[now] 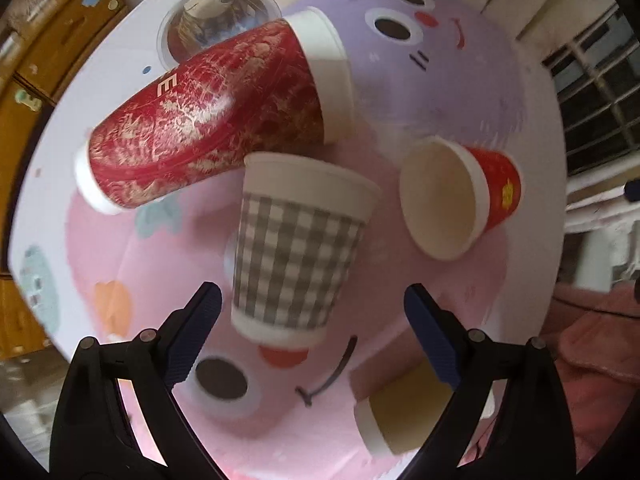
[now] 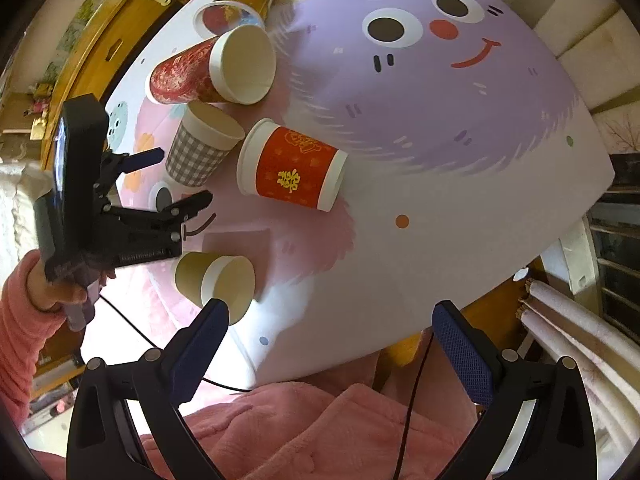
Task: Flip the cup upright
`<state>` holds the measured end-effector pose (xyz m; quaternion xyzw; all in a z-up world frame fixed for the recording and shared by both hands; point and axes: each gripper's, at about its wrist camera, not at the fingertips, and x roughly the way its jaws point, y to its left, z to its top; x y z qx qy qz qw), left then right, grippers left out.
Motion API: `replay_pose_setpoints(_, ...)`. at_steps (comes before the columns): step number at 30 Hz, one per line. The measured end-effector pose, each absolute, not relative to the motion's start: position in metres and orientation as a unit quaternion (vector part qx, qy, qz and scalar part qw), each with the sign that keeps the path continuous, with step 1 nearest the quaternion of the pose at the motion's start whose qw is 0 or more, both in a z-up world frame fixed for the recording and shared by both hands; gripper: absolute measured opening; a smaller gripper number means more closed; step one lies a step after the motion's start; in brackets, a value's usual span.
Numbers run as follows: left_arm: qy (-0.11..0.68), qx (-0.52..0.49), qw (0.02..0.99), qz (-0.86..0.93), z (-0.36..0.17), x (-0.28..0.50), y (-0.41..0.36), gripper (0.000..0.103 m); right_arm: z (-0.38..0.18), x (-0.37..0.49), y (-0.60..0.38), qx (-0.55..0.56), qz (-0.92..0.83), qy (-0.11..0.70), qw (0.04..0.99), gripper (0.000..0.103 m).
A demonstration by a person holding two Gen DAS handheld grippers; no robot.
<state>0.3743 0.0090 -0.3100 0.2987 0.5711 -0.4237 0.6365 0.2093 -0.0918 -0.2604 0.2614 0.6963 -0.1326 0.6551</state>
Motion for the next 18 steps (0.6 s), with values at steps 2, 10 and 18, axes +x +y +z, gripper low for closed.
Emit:
replay_pose_setpoints(2, 0.564, 0.273, 0.636, -0.451, -0.314, 0.383, 0.010, 0.092, -0.261, 0.208, -0.094, 0.262, -0.133, 0.696, 0.655, 0.103)
replay_pose_setpoints(10, 0.586, 0.241, 0.606, -0.481, -0.334, 0.397, 0.009, 0.067, -0.258, 0.205, -0.092, 0.258, -0.134, 0.701, 0.652, 0.103)
replay_pose_setpoints(18, 0.547, 0.273, 0.612, -0.501, -0.316, 0.361, 0.013, 0.056, -0.267, 0.202, -0.077, 0.264, -0.126, 0.703, 0.648, 0.103)
